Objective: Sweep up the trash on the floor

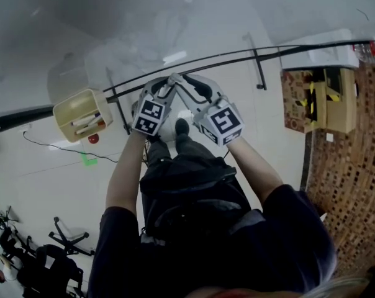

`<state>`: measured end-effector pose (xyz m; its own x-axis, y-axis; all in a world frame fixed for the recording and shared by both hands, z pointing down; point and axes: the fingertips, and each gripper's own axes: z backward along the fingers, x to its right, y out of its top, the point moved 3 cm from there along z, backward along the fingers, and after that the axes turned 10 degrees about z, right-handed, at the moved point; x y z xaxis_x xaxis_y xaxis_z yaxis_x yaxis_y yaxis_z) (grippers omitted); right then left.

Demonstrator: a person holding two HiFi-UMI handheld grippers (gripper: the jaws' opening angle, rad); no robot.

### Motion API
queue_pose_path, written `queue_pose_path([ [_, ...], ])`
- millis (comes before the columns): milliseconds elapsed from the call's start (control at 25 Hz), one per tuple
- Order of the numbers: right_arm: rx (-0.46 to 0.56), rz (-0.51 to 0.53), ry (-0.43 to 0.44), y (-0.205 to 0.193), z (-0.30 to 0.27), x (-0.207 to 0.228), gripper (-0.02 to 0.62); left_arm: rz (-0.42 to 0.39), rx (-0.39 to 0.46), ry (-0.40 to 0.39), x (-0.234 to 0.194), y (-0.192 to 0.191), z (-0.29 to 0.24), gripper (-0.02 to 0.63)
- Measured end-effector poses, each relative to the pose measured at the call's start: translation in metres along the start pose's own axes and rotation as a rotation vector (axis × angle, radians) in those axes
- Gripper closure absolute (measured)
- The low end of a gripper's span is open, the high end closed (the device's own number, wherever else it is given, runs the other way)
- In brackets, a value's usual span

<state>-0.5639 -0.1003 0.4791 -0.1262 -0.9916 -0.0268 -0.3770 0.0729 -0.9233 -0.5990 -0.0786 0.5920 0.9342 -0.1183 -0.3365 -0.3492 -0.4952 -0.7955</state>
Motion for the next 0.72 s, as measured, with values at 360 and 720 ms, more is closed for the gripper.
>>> queue_pose_path([
  [360, -0.198, 0.154, 0.028, -0.036, -0.042, -0.018, 0.467, -0.004, -0.04, 0.049, -0.011, -0.01, 0.002, 0.502],
  [720, -0.17, 0.194, 0.054, -0.029, -0.063, -0.032, 0.489, 0.053, -0.084, 0.197, -0.029, -0.044, 0.04, 0.497],
])
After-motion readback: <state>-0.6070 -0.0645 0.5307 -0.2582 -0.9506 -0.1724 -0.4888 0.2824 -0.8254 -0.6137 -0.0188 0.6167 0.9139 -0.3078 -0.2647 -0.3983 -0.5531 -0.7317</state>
